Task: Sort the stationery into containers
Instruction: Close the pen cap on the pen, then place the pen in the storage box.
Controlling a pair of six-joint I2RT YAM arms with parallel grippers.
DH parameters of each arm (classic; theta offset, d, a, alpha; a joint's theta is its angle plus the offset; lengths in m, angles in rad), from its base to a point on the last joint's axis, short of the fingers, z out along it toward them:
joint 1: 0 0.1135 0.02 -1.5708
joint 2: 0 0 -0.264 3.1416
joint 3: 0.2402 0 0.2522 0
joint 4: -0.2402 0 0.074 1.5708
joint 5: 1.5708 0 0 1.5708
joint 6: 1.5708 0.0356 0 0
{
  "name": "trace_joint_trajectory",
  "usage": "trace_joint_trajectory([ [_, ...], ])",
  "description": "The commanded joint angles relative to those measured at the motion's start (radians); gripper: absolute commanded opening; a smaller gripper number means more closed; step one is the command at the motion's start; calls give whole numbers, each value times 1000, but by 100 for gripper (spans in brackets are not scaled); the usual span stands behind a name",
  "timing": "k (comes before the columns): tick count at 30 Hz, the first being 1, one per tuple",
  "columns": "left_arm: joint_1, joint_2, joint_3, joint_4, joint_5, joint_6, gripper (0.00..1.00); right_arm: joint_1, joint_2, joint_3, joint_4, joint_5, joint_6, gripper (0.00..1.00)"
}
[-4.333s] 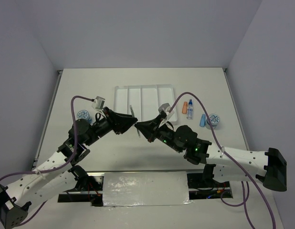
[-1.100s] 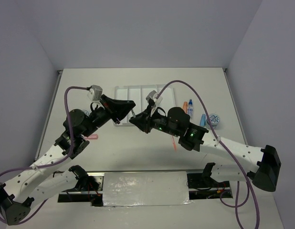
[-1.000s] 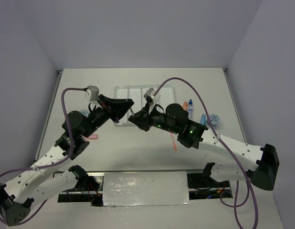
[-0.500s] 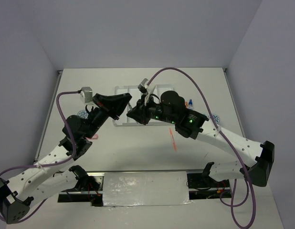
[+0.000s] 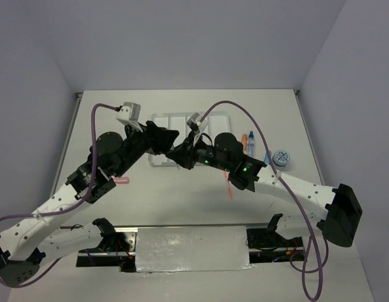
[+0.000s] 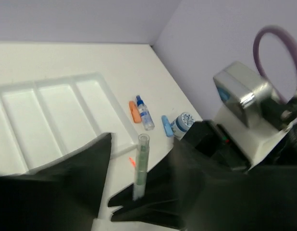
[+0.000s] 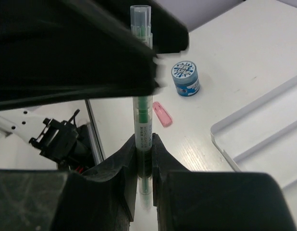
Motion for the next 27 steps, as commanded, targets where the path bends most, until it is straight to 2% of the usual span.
trace_joint_trajectory([
  [1,-19,14,166,-293,-165,-11,75,-16,-10,-67,243,50,72,0],
  [2,-19,24,199,-314,-240,-26,95,-16,-3,-90,251,48,82,0],
  [3,-19,27,254,-339,-259,-25,99,-16,7,-99,257,45,94,0],
  [5,-17,25,307,-351,-287,-14,99,-16,33,-116,277,42,100,0],
  [9,-17,22,465,-464,-427,-51,99,-34,74,-121,262,66,120,0],
  [12,-17,7,490,-566,-472,-70,99,-76,103,-110,218,97,161,0],
  [15,-17,-35,426,-626,-457,-73,99,-117,151,-46,118,198,207,0],
  [19,-19,-108,280,-638,-414,-61,99,-171,302,178,-172,306,260,0],
  [22,-17,-127,194,-670,-436,-59,99,-188,428,318,-299,384,287,1],
  [27,-17,-145,96,-742,-491,-66,99,-212,607,505,-420,435,295,4],
])
